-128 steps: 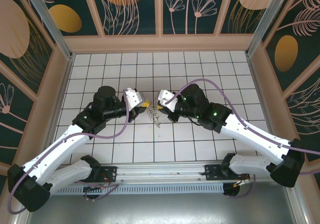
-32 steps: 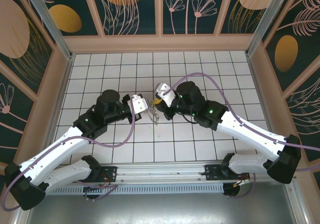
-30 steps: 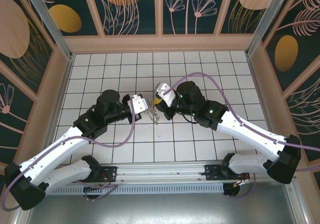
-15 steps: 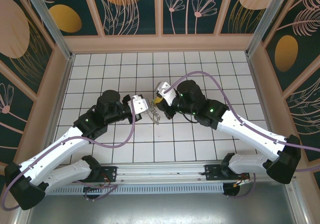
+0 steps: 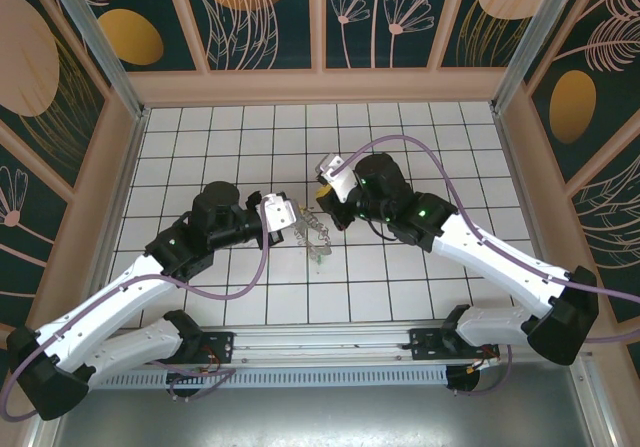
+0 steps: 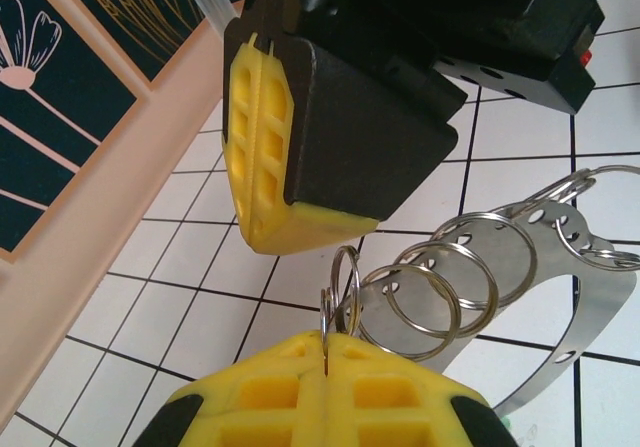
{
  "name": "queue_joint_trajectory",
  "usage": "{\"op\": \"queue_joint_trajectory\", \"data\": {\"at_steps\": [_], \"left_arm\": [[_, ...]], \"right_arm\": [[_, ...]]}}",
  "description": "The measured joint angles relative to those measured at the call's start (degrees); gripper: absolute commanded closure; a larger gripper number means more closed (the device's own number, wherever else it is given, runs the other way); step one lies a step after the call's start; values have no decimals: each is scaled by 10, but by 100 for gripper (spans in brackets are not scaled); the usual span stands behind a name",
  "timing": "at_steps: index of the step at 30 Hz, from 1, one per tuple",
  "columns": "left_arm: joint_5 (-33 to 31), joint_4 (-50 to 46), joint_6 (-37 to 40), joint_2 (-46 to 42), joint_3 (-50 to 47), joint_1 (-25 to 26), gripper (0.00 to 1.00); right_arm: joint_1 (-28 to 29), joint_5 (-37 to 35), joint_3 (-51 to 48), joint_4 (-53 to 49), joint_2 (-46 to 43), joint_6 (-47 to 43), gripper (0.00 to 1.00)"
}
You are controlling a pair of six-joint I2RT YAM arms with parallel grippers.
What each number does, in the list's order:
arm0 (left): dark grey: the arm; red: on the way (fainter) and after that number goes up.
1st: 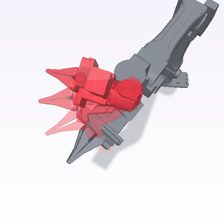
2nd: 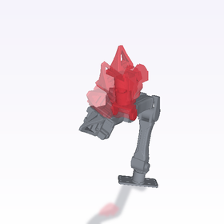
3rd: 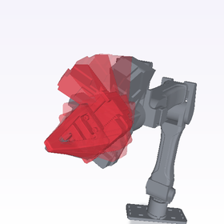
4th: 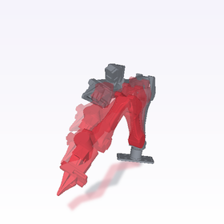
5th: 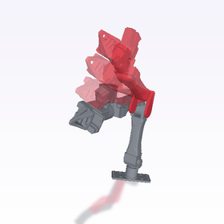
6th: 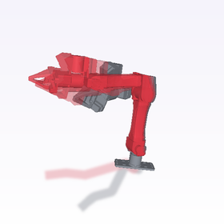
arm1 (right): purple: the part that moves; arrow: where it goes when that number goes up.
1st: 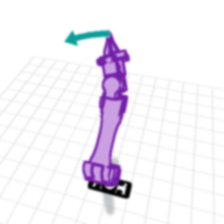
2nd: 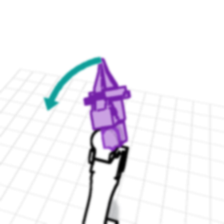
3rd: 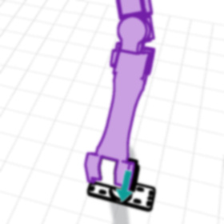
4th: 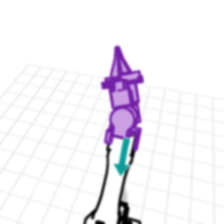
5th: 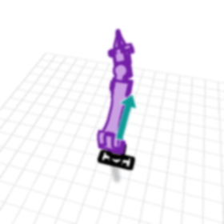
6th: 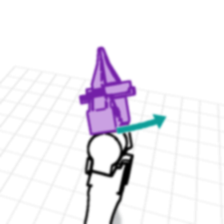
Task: Put the keys on the keyring
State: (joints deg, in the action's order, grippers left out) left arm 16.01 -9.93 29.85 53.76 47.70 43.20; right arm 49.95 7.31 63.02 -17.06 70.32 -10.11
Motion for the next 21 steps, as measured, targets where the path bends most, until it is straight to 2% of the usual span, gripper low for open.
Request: {"op": "queue_joint_trajectory", "data": {"at_steps": [7, 13, 17, 21], "left_arm": [[0, -2, 0, 0, 0, 0, 100], [-18, -2, -18, -21, -17, 0, 100], [-33, -1, -57, -50, -50, 0, 100], [-36, 7, -116, -80, -87, -9, 100]], "right_arm": [[-1, -2, 0, -2, 0, 1, 100], [-31, 7, -35, 14, -2, 32, 55], [-42, 9, -105, 26, -7, 57, 43], [-43, 28, -187, 39, -29, 93, 41]]}}
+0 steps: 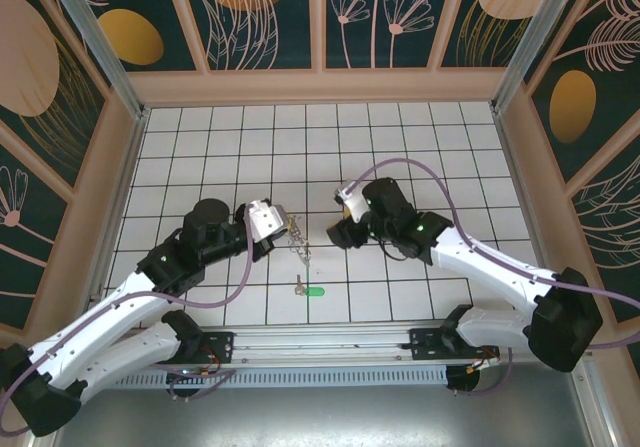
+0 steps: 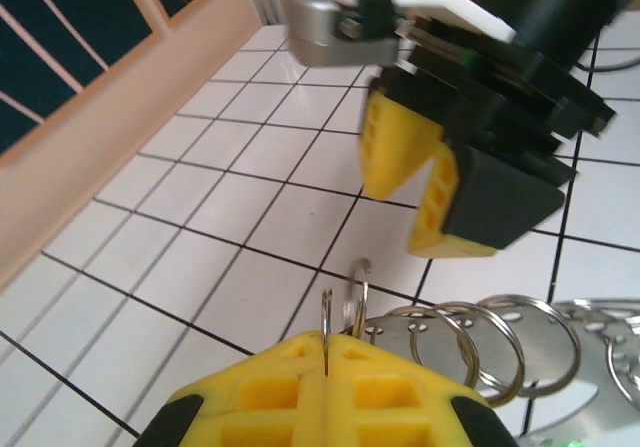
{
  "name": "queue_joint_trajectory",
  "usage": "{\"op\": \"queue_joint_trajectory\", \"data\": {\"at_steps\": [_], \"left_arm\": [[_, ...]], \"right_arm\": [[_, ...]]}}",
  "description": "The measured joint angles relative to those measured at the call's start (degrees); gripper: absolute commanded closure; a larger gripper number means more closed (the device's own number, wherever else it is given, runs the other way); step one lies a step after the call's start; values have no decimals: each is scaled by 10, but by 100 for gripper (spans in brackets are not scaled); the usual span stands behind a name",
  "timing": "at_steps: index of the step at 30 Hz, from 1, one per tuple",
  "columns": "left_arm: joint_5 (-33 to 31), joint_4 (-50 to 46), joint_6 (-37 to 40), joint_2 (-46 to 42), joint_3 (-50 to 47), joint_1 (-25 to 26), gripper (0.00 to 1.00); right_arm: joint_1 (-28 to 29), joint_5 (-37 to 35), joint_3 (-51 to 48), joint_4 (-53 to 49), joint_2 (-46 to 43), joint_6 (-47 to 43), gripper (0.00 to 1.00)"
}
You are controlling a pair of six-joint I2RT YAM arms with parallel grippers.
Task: Put the keys on the keyring
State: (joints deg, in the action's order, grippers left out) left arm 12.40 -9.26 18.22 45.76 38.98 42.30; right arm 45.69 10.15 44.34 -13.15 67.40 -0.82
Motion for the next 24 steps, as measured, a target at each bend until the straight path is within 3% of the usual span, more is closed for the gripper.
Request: {"op": "queue_joint_trajectory", "data": {"at_steps": [4, 10, 15, 24], "left_arm": [[2, 10, -64, -9, -19, -40, 100], [-8, 33, -140, 19, -19, -93, 100], [-11, 34, -183, 50, -18, -111, 100], [17, 44, -230, 51, -25, -203, 100]], "right_arm": [[16, 14, -73, 18, -37, 32, 41], [136, -5, -138, 87, -68, 19, 41], [177, -33, -135, 142, -13, -33, 41], [232, -63, -127, 160, 80, -117, 44]]}}
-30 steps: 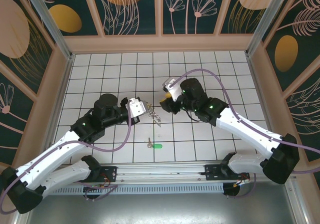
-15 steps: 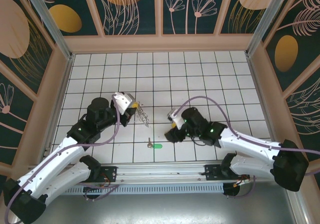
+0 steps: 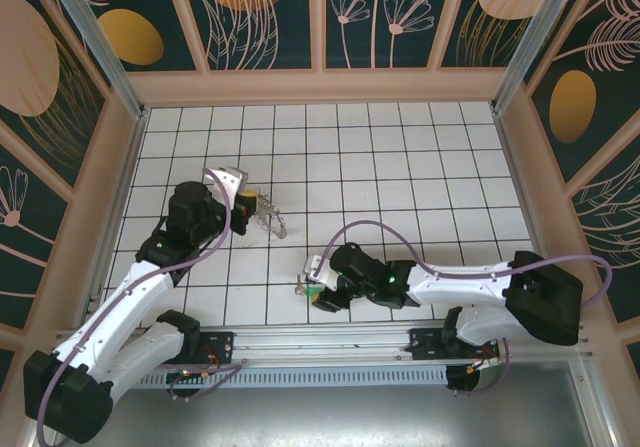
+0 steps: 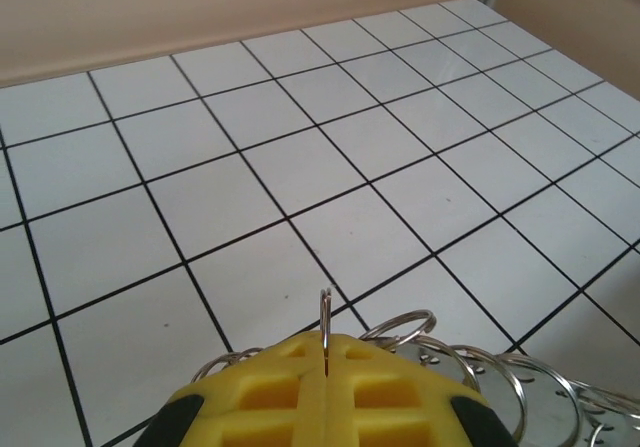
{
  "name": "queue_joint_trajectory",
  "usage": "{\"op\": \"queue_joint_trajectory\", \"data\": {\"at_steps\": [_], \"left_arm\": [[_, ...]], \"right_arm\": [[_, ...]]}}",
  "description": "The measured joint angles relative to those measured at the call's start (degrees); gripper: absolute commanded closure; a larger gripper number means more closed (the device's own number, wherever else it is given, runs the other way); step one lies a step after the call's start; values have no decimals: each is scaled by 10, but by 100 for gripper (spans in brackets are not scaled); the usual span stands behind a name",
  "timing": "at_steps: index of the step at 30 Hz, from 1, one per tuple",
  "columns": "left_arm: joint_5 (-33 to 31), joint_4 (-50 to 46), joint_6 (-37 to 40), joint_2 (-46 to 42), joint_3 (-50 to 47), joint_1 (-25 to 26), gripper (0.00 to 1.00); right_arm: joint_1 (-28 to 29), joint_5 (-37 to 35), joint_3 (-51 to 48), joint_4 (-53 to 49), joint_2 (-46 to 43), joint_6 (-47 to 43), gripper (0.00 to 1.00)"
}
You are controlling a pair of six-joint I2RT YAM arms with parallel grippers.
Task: Put the keys on the keyring
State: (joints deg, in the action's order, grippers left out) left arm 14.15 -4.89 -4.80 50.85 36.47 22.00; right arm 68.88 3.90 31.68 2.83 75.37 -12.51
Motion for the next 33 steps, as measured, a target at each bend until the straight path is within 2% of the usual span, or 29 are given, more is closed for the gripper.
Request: {"op": "queue_joint_trajectory", "data": {"at_steps": [4, 11, 33], "left_arm": [[21, 5, -5, 14, -1, -26, 100], [34, 8, -7, 23, -2, -38, 100], [34, -5, 2, 1, -3, -51, 100]], "right_arm": [[11, -11, 24, 0, 36, -22, 50], [32, -24, 68, -2, 103, -48, 55], [46, -45, 113, -66, 155, -82, 61]]}}
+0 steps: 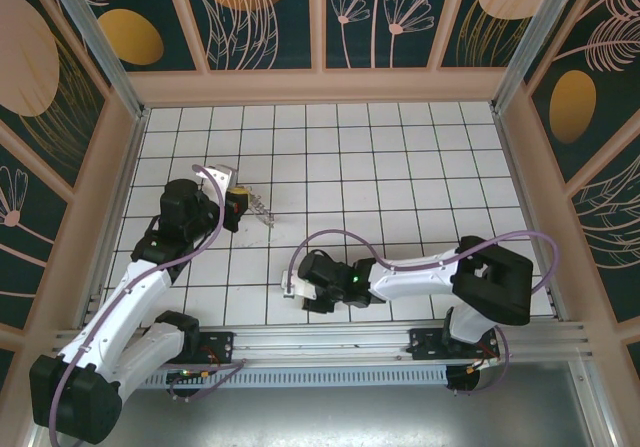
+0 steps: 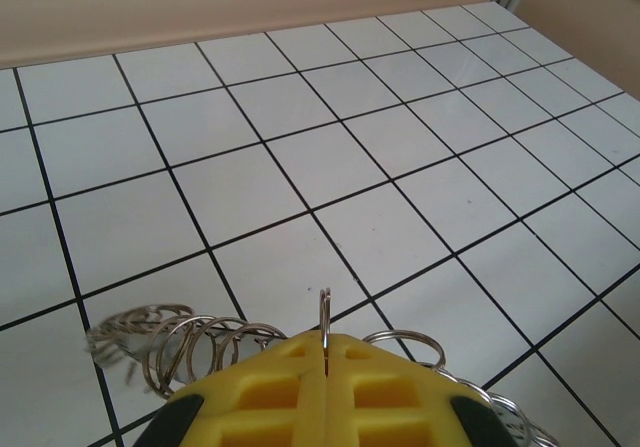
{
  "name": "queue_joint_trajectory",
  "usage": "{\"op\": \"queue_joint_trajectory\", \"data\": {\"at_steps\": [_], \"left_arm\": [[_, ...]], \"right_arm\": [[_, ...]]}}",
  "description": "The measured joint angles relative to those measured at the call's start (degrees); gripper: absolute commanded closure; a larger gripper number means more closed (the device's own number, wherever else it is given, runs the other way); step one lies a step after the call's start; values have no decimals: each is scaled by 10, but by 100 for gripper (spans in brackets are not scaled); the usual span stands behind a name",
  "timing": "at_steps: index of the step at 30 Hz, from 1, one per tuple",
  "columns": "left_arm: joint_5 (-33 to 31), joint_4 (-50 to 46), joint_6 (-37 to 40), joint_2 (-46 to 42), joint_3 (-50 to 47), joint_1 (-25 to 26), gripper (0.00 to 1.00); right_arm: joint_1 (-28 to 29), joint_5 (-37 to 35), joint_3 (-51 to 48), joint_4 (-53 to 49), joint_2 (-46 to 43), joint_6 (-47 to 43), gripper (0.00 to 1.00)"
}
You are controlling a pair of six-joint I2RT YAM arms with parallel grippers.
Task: Put the keys on the keyring
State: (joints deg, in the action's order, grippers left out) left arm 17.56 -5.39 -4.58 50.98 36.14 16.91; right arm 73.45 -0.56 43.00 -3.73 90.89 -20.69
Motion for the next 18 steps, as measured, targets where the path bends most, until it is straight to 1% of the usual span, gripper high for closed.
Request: {"op": "queue_joint_trajectory", "data": {"at_steps": [6, 18], "left_arm": [[0, -5, 0, -6, 0, 0, 100], [0, -9, 0, -7, 0, 0, 100]], "right_arm": [[1, -10, 9, -3, 16, 0, 67], [4, -16, 14, -4, 31, 0, 83]]}}
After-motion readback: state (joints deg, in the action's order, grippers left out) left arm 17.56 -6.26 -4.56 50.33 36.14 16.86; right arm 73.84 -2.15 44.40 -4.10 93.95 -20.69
